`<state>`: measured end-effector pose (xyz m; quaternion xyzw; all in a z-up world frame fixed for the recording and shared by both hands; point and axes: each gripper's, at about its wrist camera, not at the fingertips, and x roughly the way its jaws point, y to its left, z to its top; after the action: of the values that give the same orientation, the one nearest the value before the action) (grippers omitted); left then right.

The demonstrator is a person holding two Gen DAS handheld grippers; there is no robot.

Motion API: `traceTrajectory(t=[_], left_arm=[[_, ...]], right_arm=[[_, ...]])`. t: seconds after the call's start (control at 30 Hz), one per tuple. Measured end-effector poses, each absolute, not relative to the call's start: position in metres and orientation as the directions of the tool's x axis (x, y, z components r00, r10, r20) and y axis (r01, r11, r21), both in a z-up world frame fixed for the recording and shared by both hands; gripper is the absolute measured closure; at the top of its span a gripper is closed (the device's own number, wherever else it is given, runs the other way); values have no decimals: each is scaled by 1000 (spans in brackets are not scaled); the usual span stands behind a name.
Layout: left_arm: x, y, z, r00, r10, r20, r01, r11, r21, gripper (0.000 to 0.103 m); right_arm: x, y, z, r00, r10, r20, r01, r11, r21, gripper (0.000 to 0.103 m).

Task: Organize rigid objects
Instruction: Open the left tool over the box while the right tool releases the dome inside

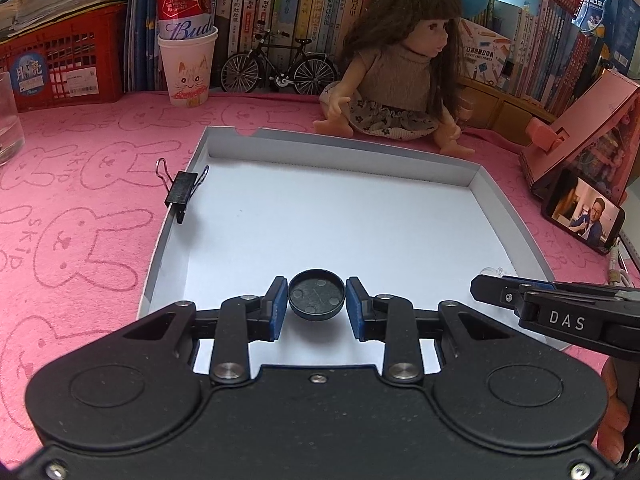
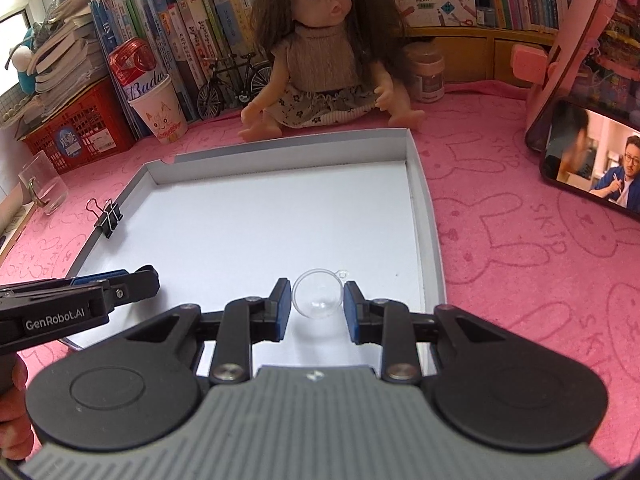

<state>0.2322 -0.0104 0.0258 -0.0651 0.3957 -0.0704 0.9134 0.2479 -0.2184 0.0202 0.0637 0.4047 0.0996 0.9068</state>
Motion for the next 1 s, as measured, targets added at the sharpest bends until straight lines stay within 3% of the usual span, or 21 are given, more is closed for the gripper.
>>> traceTrajectory(t=[0.4,0.6,0.63,0.67,0.7,1.0], left_arm=[[234,-10,20,671,-171,-722,68,983,-170,73],[234,-10,20,673,-167,-721,66,984,-166,72],[234,-9,20,676,-160,-719,61,985,-163,71],[233,-9,21,680,-155,-717,57,986,-159,63],[232,-8,22,684,-152,-713,55,986,-157,55],[218,-7,35,719,-164,-676,72,984,-162,27]], right_arm=[[252,-215,17,646,221,-731,-131,975,179,70],[252,-214,17,648,219,-729,-131,975,177,63],[252,-215,17,649,221,-728,-131,975,179,52],[252,-215,17,651,223,-726,-131,975,181,48],[251,-215,17,652,227,-724,-134,974,185,47],[241,-216,26,684,218,-696,-145,976,164,25]])
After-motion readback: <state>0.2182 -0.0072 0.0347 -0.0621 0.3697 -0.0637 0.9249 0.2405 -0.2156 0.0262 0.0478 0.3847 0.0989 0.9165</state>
